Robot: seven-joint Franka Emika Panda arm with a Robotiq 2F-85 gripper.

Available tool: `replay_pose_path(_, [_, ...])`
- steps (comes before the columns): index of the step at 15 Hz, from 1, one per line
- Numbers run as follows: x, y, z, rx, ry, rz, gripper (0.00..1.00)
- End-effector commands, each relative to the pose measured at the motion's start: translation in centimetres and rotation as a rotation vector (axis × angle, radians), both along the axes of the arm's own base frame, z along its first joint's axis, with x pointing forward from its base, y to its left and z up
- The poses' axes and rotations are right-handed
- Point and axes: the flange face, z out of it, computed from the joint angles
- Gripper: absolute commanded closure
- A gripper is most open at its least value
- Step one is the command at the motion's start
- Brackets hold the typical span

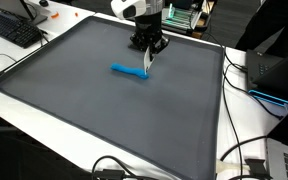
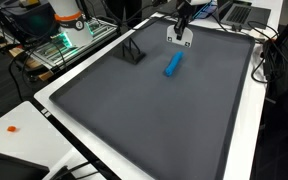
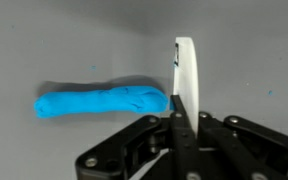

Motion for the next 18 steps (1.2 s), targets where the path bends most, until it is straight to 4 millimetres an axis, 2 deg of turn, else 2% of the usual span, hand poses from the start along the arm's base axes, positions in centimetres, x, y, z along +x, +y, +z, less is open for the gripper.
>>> replay_pose_path(1, [1.2, -0.3, -1.3, -0.040, -0.026, 0.011, 0.99])
replay_pose_path(9, [2.2, -1.0, -3.3, -0.073, -0.078, 0.024, 0.99])
replay_pose_path(18, [1.4, -1.2, -5.8, -0.114, -0.074, 0.050, 0.99])
